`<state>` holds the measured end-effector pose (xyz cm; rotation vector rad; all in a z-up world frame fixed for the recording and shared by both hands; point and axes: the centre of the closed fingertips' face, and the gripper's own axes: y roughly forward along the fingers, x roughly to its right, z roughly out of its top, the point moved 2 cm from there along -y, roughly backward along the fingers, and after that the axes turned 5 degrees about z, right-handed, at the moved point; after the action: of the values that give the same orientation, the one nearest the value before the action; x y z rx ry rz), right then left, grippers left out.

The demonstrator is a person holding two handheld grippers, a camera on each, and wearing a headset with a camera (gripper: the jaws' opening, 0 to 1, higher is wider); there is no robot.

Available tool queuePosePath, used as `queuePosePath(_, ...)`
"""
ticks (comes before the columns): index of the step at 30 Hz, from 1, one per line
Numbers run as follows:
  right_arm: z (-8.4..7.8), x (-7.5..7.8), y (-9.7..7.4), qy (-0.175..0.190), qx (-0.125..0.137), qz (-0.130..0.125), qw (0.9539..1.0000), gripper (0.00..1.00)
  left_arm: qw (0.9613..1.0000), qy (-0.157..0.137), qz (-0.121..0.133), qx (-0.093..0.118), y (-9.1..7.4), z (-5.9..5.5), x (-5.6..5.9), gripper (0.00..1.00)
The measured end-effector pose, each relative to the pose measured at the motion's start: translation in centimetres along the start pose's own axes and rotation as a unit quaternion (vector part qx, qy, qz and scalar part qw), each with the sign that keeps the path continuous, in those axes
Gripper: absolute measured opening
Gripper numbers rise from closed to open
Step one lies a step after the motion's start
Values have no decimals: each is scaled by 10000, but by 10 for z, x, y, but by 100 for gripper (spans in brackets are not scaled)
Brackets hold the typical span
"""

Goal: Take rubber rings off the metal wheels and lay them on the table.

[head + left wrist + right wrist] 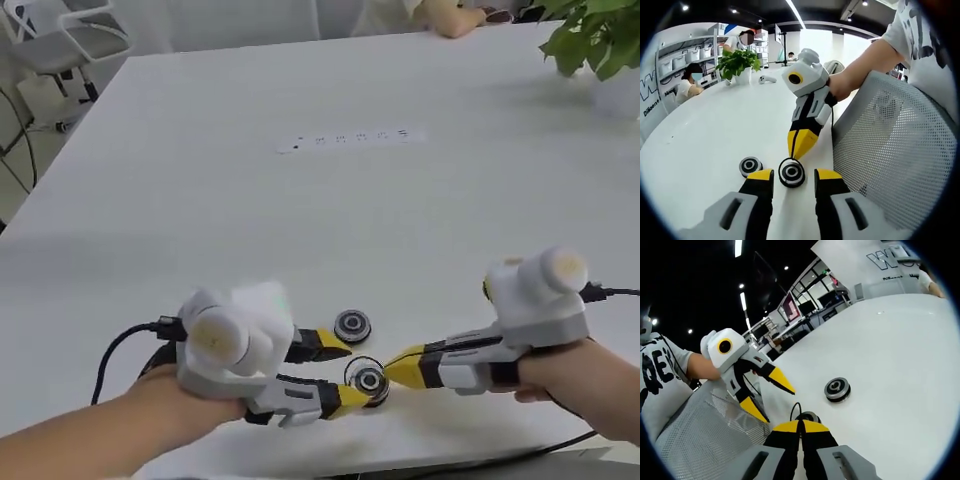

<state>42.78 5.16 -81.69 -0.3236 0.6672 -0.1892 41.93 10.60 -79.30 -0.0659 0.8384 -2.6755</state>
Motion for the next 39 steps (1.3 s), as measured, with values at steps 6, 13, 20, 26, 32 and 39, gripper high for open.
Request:
queuePosePath(6,4,-9,0,-21,39,80,10000,0,10000,-74,39,30,-19,1,-2,38)
queuePosePath(13,9,-13,2,-113,43,160,9998,0,9992,-288,208,176,-41,6,-9,48)
queuePosePath(20,22,-15,0,-192,82,188,9996,0,9972,-437,478,380,-58,10,-19,56)
queuePosePath(26,35,-15,5,-280,120,189,9994,0,9971,-476,512,308,-67,2,-18,60)
queuePosePath(32,44,-17,18,-356,75,209,9991,0,9961,-472,674,307,-76,-2,-20,66)
queuePosePath(39,48,-15,37,-490,-105,185,9986,0,9950,-549,778,293,-83,-6,-22,68)
